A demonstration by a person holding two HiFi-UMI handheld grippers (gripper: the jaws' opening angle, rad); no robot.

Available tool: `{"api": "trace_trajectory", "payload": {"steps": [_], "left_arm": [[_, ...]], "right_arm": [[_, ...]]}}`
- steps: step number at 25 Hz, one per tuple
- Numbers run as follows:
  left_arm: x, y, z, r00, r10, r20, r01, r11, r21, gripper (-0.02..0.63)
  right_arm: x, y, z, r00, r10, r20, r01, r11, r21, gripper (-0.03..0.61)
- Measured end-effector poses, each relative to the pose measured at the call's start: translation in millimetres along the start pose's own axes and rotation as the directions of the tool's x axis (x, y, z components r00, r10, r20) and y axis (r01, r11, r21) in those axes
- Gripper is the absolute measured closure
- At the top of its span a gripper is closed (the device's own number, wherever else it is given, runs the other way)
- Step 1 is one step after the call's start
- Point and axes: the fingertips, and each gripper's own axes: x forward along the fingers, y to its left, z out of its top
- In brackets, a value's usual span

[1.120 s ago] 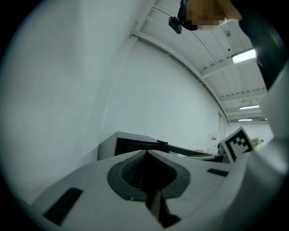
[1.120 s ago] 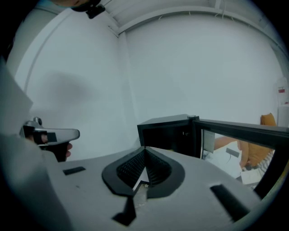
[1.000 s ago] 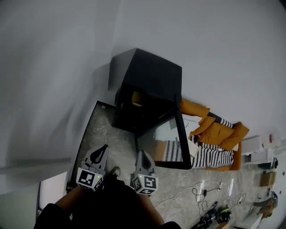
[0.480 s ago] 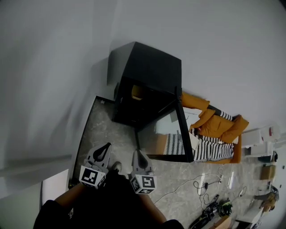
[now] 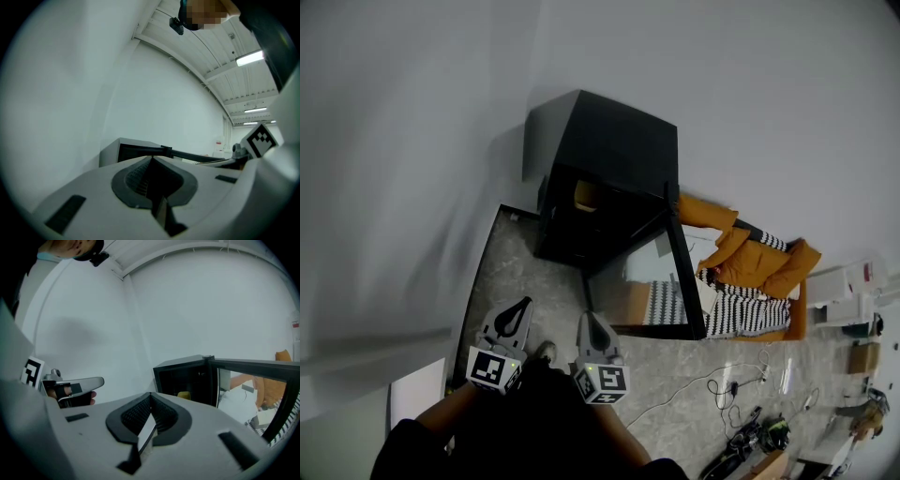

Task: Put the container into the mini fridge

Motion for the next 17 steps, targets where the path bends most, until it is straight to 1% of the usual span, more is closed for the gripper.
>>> {"api": "trace_trajectory", "payload": {"steps": [10, 14, 17], "left_arm": [[-0.9, 1.8, 1.8, 1.0, -0.002, 0.002, 0.002, 1.0, -0.007, 0.607], [-2.4, 4.4, -2.7, 1.0, -0.001, -0.01, 0.001, 1.0, -0.015, 0.607], [-3.7, 6.2, -4.4, 1.0, -0.002, -0.004, 0.002, 1.0, -0.014, 0.607]], "right_arm": [[0.1, 2.1, 0.1, 1.0, -0.004, -0.001, 0.004, 1.0, 0.009, 0.577], [0.9, 3.8, -2.6, 1.0, -0.007, -0.001, 0.007, 1.0, 0.008, 0.577], [1.1, 5.6, -6.1, 1.0, -0.007, -0.002, 0.007, 1.0, 0.006, 0.577]]}}
